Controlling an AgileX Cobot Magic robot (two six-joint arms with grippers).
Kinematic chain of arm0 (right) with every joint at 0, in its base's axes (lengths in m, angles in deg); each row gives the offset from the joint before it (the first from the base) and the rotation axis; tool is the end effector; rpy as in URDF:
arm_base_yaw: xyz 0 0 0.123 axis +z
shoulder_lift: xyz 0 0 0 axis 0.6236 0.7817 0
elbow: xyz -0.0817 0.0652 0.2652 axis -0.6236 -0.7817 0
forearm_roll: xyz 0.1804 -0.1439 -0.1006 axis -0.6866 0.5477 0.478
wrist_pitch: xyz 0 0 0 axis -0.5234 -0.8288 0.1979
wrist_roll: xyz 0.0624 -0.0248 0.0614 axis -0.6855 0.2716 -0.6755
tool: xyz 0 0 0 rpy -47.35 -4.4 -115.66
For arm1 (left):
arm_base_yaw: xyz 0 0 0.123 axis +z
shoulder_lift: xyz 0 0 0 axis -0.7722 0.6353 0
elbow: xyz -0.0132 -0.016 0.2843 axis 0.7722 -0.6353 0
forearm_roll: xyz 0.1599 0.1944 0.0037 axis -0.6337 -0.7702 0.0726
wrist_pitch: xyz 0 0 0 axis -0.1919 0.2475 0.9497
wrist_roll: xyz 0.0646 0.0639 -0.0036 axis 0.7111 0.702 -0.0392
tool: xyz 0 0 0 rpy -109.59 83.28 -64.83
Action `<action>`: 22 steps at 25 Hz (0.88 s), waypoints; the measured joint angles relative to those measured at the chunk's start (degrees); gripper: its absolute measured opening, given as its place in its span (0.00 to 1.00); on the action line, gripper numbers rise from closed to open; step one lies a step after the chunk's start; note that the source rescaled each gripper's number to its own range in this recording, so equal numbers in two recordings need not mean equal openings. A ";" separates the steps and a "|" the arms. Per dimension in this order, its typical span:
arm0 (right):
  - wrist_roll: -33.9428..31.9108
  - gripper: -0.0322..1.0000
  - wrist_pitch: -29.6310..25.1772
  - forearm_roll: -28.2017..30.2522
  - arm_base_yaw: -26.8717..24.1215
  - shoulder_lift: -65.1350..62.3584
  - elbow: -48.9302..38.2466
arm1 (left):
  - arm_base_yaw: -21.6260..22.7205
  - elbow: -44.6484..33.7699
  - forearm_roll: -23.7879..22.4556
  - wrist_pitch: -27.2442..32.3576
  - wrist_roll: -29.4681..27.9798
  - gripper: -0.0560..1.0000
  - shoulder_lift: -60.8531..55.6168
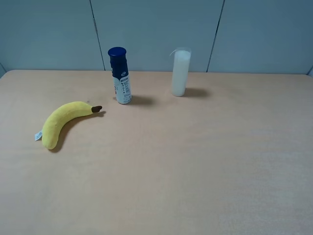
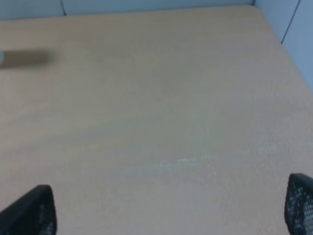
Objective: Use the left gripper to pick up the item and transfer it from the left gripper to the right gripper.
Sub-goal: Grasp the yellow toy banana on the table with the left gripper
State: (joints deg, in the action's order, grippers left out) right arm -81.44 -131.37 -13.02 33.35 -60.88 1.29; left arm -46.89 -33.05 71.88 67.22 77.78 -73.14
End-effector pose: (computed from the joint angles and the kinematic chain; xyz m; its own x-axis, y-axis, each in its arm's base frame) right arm -0.0034 0.0003 0.2793 -0.4193 0.0565 -0.9061 0.0988 0.9950 0.0163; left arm -0.0056 0.0002 0.3119 -0.4227 -0.0318 -0.9057 -0.0706 0.9975 -0.0021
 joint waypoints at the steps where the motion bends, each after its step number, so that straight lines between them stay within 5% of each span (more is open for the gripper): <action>1: 0.00 1.00 0.00 0.00 0.00 0.00 0.00 | 0.00 1.96 0.00 0.71 -0.05 0.98 2.33; 11: 0.00 1.00 0.00 0.00 0.00 0.00 0.00 | 0.00 15.76 0.00 5.57 -0.36 0.98 29.57; 22: 0.00 1.00 0.00 0.00 0.00 0.00 0.00 | 0.00 17.63 1.18 2.72 0.87 0.96 52.30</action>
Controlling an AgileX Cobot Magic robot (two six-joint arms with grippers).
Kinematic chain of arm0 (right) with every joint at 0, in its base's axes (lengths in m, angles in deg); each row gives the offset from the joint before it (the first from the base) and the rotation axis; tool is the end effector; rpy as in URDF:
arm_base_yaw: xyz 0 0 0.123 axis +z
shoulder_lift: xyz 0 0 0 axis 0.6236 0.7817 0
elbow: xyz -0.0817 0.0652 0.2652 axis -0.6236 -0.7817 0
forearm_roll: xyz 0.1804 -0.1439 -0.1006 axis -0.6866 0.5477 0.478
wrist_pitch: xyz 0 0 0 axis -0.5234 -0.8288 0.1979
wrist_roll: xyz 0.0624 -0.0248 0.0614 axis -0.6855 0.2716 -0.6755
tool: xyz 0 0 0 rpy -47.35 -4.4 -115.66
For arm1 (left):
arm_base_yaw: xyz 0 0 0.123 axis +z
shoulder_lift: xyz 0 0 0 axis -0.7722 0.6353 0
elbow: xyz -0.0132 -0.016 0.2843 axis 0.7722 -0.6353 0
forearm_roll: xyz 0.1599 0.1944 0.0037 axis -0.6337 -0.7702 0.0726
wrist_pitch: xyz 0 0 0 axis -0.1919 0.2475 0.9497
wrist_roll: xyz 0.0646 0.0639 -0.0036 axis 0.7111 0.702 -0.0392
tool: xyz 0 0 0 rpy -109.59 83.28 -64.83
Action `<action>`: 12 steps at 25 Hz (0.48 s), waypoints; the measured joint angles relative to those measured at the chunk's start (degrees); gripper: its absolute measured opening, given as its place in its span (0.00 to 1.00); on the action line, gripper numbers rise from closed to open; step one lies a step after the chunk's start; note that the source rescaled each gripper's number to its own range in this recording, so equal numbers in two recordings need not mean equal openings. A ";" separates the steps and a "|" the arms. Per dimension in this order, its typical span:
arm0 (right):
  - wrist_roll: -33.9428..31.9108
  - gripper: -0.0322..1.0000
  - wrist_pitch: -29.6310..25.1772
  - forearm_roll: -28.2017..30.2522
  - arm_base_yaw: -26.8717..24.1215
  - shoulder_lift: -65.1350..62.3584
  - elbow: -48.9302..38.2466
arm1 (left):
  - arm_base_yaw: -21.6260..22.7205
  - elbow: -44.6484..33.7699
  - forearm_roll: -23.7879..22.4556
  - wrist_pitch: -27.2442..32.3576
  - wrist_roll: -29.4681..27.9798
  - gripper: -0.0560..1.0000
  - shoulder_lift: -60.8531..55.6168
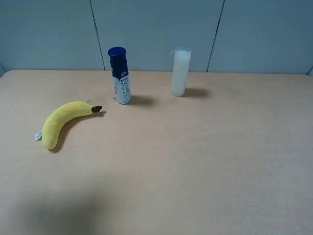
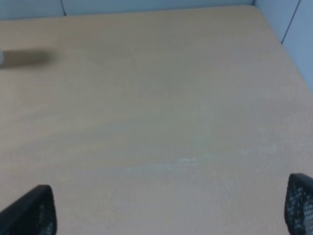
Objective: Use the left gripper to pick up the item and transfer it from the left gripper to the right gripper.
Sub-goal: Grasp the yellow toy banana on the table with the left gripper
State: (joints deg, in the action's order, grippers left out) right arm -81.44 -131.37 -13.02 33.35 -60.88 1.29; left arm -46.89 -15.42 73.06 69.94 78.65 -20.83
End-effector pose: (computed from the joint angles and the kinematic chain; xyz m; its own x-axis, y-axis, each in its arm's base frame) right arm -0.0034 0.0003 0.2793 -0.4193 0.0565 -0.9061 0.0988 0.9950 0.0163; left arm 0.1714 0.0098 0.3281 -0.8851 -0.0556 -0.4621 -0.0569 0.9983 -0.0111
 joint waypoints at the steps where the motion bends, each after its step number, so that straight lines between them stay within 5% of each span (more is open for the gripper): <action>1: 0.00 1.00 0.00 0.00 0.00 0.00 0.00 | 0.00 0.00 0.30 -0.60 0.66 0.96 1.63; 12: 0.00 1.00 0.00 0.00 0.00 0.00 0.00 | -0.25 0.04 0.98 -8.02 3.00 0.96 20.40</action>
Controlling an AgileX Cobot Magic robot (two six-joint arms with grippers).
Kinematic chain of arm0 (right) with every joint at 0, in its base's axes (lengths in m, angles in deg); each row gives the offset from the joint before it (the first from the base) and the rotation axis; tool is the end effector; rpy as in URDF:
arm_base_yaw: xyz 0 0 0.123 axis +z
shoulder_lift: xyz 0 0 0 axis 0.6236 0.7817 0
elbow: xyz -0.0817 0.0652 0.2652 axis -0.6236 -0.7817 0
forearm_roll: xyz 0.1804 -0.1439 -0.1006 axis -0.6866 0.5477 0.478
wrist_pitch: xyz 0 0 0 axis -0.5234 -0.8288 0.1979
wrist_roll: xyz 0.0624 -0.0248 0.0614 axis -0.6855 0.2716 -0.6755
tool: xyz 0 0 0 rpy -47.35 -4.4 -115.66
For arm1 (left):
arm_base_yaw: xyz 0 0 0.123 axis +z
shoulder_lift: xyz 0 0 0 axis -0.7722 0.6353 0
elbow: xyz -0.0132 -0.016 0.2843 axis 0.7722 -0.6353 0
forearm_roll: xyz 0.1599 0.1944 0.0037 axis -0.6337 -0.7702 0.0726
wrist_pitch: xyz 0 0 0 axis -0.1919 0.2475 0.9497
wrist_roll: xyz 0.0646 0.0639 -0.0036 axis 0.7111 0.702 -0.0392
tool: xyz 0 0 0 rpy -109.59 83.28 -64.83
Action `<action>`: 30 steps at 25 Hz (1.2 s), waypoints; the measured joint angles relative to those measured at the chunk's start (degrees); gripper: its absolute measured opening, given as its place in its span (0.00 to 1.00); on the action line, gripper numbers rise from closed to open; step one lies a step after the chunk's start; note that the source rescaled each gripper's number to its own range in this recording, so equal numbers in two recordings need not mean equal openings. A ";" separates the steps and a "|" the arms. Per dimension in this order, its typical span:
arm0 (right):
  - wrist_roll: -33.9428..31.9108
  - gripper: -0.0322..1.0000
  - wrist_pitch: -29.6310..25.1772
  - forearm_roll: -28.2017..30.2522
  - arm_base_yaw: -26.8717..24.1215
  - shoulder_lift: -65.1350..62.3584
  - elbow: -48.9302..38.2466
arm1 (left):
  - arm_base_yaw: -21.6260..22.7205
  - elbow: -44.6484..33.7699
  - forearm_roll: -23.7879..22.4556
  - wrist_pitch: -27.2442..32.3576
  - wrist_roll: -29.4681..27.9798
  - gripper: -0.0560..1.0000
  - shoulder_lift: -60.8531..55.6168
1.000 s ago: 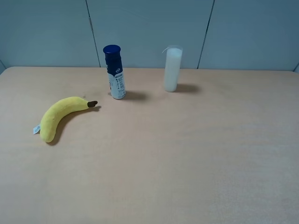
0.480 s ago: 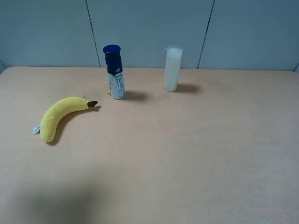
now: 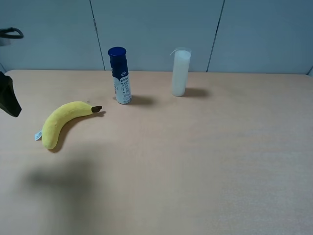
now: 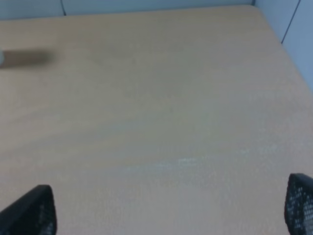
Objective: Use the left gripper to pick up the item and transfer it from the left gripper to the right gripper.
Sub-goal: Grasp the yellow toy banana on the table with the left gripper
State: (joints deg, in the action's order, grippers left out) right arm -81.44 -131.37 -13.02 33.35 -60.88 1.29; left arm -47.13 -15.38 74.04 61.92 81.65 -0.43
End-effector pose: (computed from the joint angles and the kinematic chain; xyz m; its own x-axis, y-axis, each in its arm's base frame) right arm -0.0034 0.0003 0.2793 -0.4193 0.0565 -0.9061 0.0988 0.9950 0.0163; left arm 0.2447 0.0123 0.2580 -0.9647 -0.0157 -0.2629 -0.0123 0.9998 -0.0143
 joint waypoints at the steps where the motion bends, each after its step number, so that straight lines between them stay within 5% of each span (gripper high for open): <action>1: 0.00 1.00 0.00 0.00 0.00 0.00 0.00 | -0.35 0.00 0.00 -0.82 0.00 0.96 1.82; 17: 0.00 1.00 0.00 0.00 0.00 0.00 0.00 | -8.36 0.19 -1.82 -17.08 -0.10 0.96 25.08; 30: 0.00 1.00 0.05 0.00 0.00 0.00 0.00 | -9.27 0.19 -1.82 -25.82 -0.35 0.94 29.24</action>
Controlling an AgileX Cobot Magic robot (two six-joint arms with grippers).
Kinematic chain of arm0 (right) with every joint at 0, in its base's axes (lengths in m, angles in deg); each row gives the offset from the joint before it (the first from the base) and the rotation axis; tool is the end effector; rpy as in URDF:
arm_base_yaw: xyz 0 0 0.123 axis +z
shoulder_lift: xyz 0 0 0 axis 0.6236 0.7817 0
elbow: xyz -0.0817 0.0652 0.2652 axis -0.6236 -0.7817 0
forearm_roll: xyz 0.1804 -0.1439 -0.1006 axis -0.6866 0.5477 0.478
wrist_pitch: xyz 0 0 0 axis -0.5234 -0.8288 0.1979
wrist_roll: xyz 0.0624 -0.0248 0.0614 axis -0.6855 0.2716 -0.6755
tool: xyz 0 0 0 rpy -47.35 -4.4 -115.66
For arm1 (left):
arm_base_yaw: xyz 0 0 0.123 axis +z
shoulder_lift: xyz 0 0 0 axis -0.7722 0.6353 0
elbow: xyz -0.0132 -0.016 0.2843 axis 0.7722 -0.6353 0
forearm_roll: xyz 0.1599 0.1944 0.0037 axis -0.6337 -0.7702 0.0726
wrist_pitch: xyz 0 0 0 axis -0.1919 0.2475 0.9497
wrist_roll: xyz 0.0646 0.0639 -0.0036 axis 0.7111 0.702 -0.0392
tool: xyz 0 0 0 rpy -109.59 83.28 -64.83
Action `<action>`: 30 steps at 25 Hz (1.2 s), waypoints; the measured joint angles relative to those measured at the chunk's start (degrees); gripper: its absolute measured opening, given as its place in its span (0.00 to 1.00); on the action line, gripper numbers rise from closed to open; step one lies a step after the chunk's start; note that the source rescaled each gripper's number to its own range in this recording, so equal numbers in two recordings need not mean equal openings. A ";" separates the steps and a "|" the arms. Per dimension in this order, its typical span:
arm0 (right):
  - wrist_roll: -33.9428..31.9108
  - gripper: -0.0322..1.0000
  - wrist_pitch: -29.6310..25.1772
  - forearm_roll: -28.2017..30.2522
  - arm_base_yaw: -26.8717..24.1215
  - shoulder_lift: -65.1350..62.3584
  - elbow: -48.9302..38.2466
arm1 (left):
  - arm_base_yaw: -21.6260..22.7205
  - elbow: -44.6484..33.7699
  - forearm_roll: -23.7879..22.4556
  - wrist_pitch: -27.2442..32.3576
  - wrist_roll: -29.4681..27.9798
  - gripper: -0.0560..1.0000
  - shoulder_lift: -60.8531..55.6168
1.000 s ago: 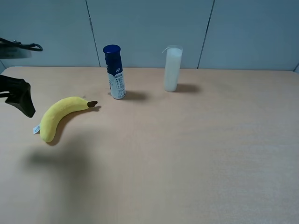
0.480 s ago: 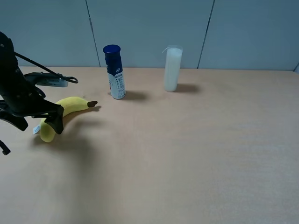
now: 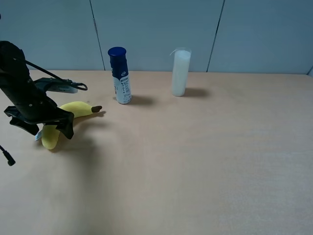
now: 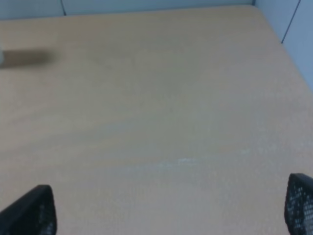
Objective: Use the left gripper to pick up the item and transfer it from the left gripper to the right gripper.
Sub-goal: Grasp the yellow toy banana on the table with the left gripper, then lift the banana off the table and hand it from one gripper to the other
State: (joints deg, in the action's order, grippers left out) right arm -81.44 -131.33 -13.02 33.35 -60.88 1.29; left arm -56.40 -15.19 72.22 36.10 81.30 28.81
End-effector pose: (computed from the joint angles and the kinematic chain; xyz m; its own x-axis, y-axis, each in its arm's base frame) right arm -0.0034 0.0003 0.2794 -0.4187 0.0564 -0.9064 0.0988 0.9950 0.0163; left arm 0.3195 -0.0327 0.1209 -0.9664 0.1529 -0.2068 0.1540 0.9880 0.0111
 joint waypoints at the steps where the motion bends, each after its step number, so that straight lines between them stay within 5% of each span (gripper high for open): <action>1: 0.00 1.00 0.00 0.00 0.00 0.00 0.00 | 0.00 0.00 0.00 -0.29 -0.04 0.94 0.21; 6: 0.00 1.00 0.00 0.00 0.00 0.00 0.00 | 0.00 0.00 0.00 -0.25 -0.04 0.91 1.34; 9: 0.00 1.00 0.00 0.00 0.00 0.00 0.00 | 0.00 0.00 -0.30 -0.04 -0.07 0.80 1.72; 12: 0.00 1.00 0.00 0.00 0.00 0.00 0.00 | 0.00 0.00 -0.30 0.70 -0.07 0.59 2.58; 17: 0.00 1.00 0.00 0.00 0.00 0.00 0.00 | 0.00 0.00 -0.36 1.48 -0.11 0.08 2.64; 30: 0.00 1.00 0.00 0.00 0.00 0.00 0.00 | -0.04 3.72 -2.02 11.74 -0.11 0.06 -4.14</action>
State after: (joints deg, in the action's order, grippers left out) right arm -81.44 -131.33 -13.02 33.35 -60.88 1.29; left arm -56.44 -11.47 70.19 47.84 81.19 24.67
